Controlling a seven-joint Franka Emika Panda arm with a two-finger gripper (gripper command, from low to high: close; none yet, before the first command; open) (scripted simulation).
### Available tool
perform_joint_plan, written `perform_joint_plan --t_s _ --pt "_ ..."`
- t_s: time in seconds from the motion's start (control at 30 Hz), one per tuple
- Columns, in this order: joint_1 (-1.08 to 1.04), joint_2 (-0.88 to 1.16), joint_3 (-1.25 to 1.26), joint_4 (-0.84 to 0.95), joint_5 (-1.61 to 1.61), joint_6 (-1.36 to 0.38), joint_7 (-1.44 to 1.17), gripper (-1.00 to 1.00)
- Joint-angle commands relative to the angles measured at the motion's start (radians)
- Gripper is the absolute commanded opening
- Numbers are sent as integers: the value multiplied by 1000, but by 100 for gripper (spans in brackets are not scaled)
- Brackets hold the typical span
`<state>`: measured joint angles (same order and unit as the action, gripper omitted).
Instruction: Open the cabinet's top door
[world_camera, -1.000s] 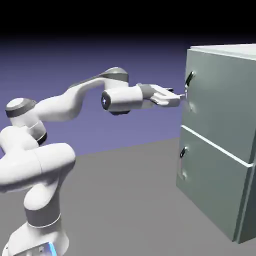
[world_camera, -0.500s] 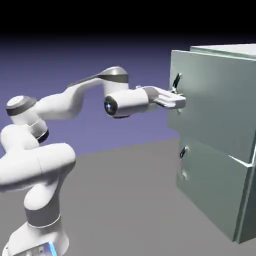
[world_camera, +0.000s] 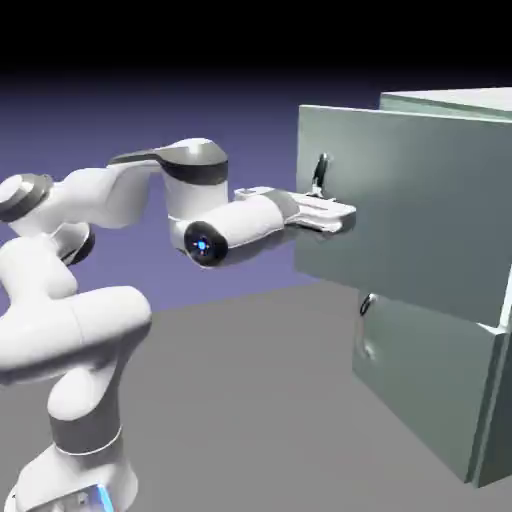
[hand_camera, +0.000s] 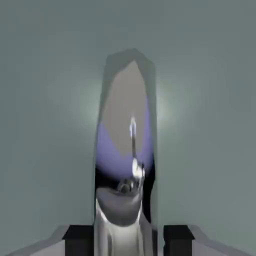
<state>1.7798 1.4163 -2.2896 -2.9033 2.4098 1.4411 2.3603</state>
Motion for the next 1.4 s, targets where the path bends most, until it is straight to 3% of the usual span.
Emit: perform_joint_plan --t_s 0.0,0.33,0.67,1.0,1.37 --pt "-18 -14 -19 -5 -23 -45 -14 -100" --pt "-275 -224 -154 34 -305 -480 -206 -100" --pt "-617 -565 -108 275 -724 -811 -542 -100" --pt "-827 -927 64 580 -1090 -835 -769 -100" --pt "-901 -1326 241 822 -1343 -708 -742 -100"
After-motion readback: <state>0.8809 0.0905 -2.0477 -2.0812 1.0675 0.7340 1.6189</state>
